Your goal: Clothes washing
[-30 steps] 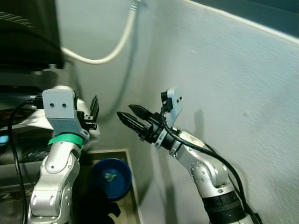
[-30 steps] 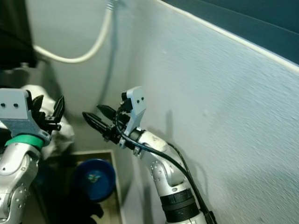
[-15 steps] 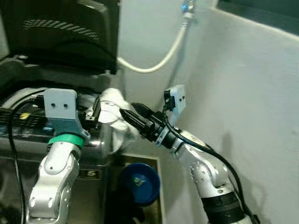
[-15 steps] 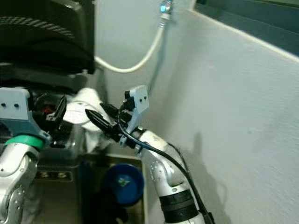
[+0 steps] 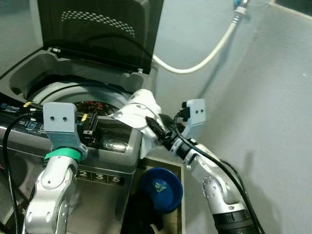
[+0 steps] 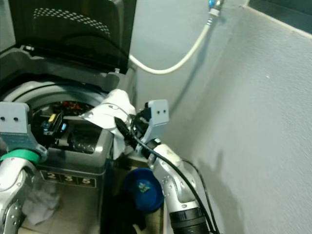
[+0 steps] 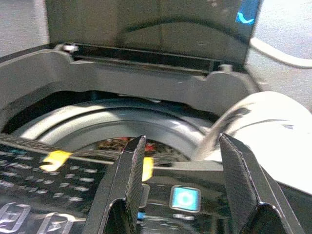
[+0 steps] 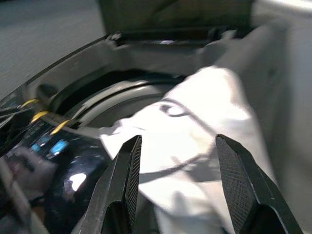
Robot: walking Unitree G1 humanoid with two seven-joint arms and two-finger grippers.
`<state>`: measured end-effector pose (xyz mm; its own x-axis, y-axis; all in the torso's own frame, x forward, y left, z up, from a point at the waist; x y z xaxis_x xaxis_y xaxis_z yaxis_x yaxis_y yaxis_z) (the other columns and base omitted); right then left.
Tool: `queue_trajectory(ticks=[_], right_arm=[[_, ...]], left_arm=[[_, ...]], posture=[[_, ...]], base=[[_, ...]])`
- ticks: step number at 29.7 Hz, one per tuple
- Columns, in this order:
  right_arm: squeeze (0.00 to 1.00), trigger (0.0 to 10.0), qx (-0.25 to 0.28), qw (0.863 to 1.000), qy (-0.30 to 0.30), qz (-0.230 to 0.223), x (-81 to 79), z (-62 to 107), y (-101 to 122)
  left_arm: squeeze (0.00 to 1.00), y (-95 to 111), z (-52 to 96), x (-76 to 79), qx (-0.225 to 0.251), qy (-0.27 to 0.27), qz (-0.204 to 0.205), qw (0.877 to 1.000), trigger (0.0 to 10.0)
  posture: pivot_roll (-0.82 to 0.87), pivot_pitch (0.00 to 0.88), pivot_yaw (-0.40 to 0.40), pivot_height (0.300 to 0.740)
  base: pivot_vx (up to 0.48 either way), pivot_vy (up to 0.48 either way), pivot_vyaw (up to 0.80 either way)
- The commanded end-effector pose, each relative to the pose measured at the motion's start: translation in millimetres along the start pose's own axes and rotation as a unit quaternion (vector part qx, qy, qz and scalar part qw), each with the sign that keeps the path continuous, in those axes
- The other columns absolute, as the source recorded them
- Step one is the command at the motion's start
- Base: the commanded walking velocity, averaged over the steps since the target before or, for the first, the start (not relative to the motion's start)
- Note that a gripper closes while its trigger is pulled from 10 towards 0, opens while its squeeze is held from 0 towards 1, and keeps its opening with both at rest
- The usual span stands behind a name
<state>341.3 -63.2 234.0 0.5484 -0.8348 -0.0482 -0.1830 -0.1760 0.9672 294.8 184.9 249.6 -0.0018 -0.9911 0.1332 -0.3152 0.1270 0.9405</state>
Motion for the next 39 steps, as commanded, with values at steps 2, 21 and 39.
queue_trajectory(ticks=[2, 21, 39], right_arm=[[0.0, 10.0, 0.006, 1.0, -0.024, 0.001, 7.7, 3.5, 2.1], [0.0, 10.0, 0.017, 1.0, -0.017, -0.011, 2.1, 3.6, 6.4], [0.0, 10.0, 0.015, 1.0, -0.014, -0.02, -1.0, 3.4, 2.8]], left_arm=[[0.0, -3.0, -1.8, 5.6, -0.008, -0.015, 0.002, 1.0, 10.0], [0.0, 2.3, -2.4, 7.2, 0.001, -0.026, 0.01, 1.0, 10.0], [0.0, 3.8, -3.9, 3.2, 0.0, -0.027, 0.001, 1.0, 10.0]], posture=[[0.02, 0.04, -0.084, 0.74], [0.02, 0.043, -0.095, 0.74], [0.03, 0.027, -0.091, 0.74]], base=[[0.0, 0.0, -0.32], [0.0, 0.068, -0.2], [0.0, 0.338, 0.0]])
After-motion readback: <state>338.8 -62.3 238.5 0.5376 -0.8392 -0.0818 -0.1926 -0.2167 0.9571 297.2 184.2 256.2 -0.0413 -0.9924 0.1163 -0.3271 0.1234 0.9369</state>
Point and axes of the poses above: a point about 5 cm out from each wrist's last joint towards the gripper, its own z axis pointing back from the gripper into the wrist, its own y axis along the axis of the wrist's last joint, x = y × z, the point moved 1 cm from there along -z, pointing out of the wrist towards the gripper, and after that the axes turned 10 degrees about z, right-handed, at the moved point
